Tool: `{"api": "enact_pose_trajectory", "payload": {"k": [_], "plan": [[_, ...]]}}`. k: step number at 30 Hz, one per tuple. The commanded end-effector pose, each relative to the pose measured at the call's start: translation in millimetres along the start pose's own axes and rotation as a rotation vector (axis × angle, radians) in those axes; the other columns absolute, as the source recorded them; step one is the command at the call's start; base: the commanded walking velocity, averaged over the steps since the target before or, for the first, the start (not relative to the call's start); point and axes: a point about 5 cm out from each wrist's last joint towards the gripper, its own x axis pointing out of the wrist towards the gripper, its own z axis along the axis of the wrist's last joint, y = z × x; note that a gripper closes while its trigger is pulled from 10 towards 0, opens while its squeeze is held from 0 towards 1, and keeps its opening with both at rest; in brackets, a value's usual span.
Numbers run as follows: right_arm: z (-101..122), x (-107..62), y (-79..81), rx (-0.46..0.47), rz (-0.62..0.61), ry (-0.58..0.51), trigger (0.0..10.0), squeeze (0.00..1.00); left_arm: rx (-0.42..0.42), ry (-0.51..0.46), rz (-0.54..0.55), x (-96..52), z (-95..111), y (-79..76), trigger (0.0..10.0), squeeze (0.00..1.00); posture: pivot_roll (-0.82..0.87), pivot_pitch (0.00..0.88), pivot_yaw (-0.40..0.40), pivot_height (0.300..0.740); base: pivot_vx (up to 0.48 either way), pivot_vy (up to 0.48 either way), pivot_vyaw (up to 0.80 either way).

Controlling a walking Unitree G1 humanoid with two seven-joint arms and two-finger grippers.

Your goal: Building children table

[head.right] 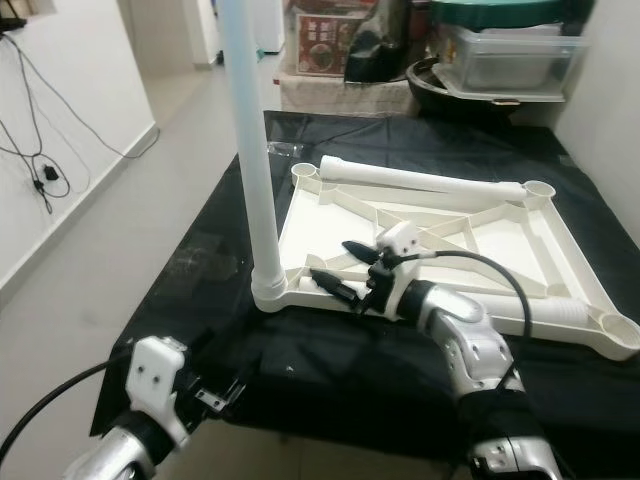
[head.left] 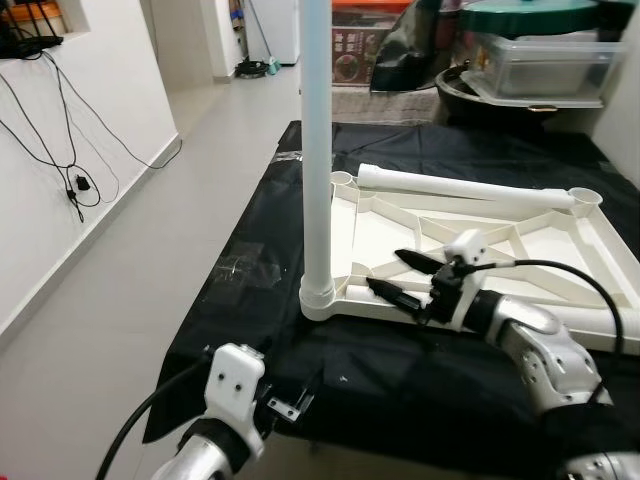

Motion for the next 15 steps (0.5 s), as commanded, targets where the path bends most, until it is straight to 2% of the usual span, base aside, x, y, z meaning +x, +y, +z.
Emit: {"api": "enact_pose_trajectory", "payload": {"k": [1,6,7,15], "plan": [[-2,2.1,1.6,0.020,0.025,0.004,10.0,0.00,0.010,-0.011,0.004,-2.1,2,-0.5,10.0,0.00,0.15,0.156,-0.007,0.740,0.000,0.000,0.00],[4,12.5,2.2,-0.004,0.081,0.008,10.0,0.00,0.034,-0.029,0.045,-5.9,6,-0.9,10.0,0.00,0.16,0.172,-0.018,0.740,0.000,0.000,0.00],[7,20.0,0.1,-0.014,0.078,0.001,10.0,0.00,0.039,-0.031,0.050,-7.4,7,-2.5,10.0,0.00,0.16,0.174,-0.022,0.740,0.000,0.000,0.00],[17,34.3,-5.6,-0.024,0.101,-0.020,10.0,0.00,0.045,-0.020,0.029,-10.5,7,-7.3,10.0,0.00,0.16,0.170,-0.027,0.740,0.000,0.000,0.00]]}}
